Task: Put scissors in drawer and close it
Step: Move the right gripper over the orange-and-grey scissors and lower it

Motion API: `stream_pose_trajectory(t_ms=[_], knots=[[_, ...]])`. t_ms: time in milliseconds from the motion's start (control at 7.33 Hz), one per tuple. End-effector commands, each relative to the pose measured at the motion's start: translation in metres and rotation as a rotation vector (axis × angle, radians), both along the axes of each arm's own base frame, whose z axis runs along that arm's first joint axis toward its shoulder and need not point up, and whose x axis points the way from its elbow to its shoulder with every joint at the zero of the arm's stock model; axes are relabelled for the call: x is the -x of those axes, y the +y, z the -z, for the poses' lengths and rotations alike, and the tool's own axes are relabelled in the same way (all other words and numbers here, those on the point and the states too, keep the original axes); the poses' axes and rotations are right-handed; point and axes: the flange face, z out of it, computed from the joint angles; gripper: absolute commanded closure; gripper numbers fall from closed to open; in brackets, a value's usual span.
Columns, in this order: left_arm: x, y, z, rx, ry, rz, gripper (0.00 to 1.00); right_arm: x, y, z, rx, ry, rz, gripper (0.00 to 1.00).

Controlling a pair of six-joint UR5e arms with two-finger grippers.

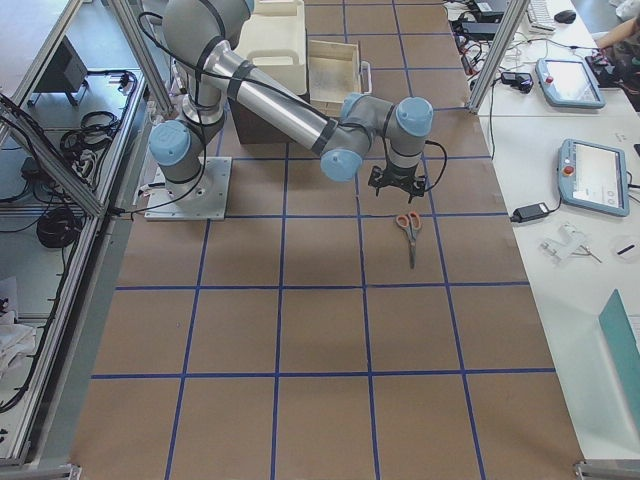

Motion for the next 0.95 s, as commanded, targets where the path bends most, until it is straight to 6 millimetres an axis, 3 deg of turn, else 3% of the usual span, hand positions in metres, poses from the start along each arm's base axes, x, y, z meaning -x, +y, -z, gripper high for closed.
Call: stream_pose_trajectory(t_ms=[0,273,818], knots=[[-0.001,0.0,0.001,-0.001,-0.008,-0.004,0.0,0.01,-0.015,0.039,0.014,0.012,-0.071,0.0],[-0.002,0.001,0.0,-0.003,-0.008,-0.009,0.0,0.031,-0.021,0.058,0.044,0.037,-0.206,0.0],[-0.002,0.002,-0.001,-0.004,-0.008,-0.011,0.0,0.039,-0.04,0.092,0.131,0.054,-0.287,0.01]])
